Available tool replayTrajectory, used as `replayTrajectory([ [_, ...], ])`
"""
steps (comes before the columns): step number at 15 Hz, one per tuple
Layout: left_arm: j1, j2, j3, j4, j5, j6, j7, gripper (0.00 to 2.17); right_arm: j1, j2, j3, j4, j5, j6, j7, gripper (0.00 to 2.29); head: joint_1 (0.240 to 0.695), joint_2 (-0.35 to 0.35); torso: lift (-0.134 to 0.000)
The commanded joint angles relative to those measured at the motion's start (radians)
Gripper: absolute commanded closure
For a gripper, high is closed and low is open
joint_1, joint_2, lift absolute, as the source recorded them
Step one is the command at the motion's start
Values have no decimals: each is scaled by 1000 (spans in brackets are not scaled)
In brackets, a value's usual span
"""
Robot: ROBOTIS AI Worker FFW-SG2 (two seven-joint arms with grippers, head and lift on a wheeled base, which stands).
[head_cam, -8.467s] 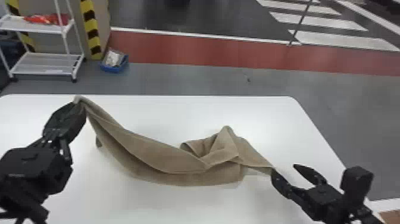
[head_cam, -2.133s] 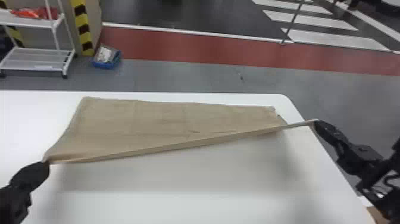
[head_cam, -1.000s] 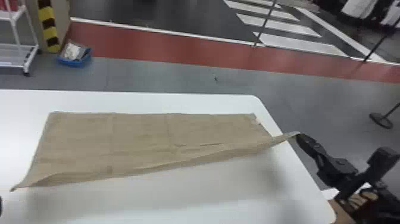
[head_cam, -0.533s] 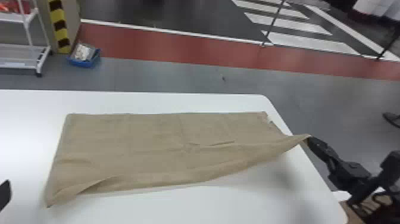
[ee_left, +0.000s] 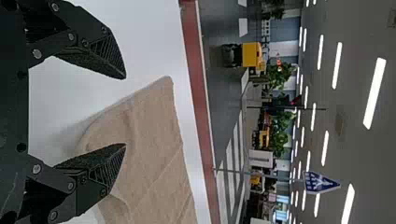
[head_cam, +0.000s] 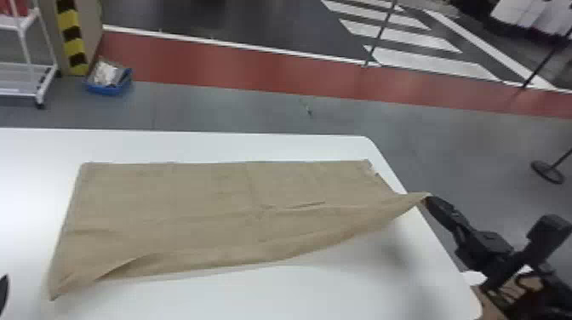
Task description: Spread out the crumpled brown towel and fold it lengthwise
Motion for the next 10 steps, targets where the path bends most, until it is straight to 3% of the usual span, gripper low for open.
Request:
replayTrajectory([
  [1,2,14,5,56,-10,-16,-51,434,0,-5,-2,11,-8,-3,0,1420,695,-350,-124],
  [4,4,29,-61,108,-78,-102,-60,434,0,-5,-4,12,-11,0,2,1420,695,-350,-124],
  [7,-7,69,-145,154,-155,-231,32,437,5,-1,-10,6,-27,6,3,1420,695,-350,-124],
  [10,-11,81,-167,180,-188,-311,69,441,14,-1,-34,5,-42,9,5,1420,695,-350,-124],
])
